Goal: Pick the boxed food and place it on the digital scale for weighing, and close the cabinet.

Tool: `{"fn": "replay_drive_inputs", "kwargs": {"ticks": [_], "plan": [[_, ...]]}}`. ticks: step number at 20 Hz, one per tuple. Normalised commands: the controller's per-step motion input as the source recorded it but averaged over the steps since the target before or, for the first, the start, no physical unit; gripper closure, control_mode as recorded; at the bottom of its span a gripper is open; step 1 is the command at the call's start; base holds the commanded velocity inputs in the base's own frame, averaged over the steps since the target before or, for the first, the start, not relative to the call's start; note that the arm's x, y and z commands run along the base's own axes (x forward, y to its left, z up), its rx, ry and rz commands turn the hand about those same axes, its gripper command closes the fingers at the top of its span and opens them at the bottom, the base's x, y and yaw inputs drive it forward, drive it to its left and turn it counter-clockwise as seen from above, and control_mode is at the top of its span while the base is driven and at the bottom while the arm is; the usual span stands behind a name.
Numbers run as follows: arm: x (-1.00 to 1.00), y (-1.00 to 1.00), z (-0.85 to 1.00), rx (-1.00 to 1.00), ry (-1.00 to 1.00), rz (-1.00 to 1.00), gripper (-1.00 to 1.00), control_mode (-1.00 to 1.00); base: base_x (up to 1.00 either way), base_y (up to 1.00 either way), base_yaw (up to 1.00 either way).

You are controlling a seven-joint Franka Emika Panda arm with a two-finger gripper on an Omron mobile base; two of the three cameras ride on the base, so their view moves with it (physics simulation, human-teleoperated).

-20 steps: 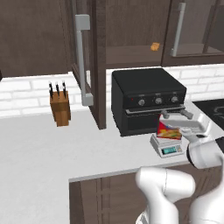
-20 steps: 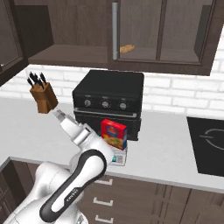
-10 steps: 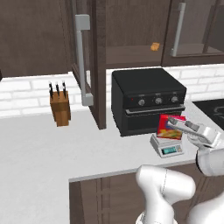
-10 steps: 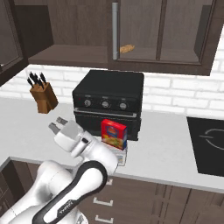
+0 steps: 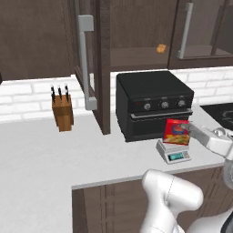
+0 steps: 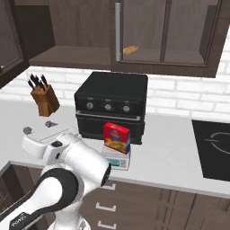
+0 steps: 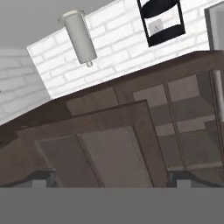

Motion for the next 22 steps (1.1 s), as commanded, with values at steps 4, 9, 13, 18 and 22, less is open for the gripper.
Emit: {"fn": "replay_drive_inputs", "kwargs": {"ticks": [4,9,13,18,22], "plan": [[-0.48,0.99,0.0,-0.03,-0.32,-0.52,-1.0,-1.0,0.0,0.0,0.0],[-0.59,1.0,0.0,0.0,-0.37,-0.37,-1.0,-1.0,0.0,0.0,0.0],[-0.26,1.0,-0.02,-0.03,-0.34,-0.24,-1.0,-1.0,0.0,0.0,0.0],[0.06,1.0,-0.41,-0.02,-0.24,-0.25,-1.0,-1.0,0.0,0.0,0.0],[0.8,1.0,-1.0,0.0,-0.03,-0.22,-1.0,-1.0,0.0,0.0,0.0]]}}
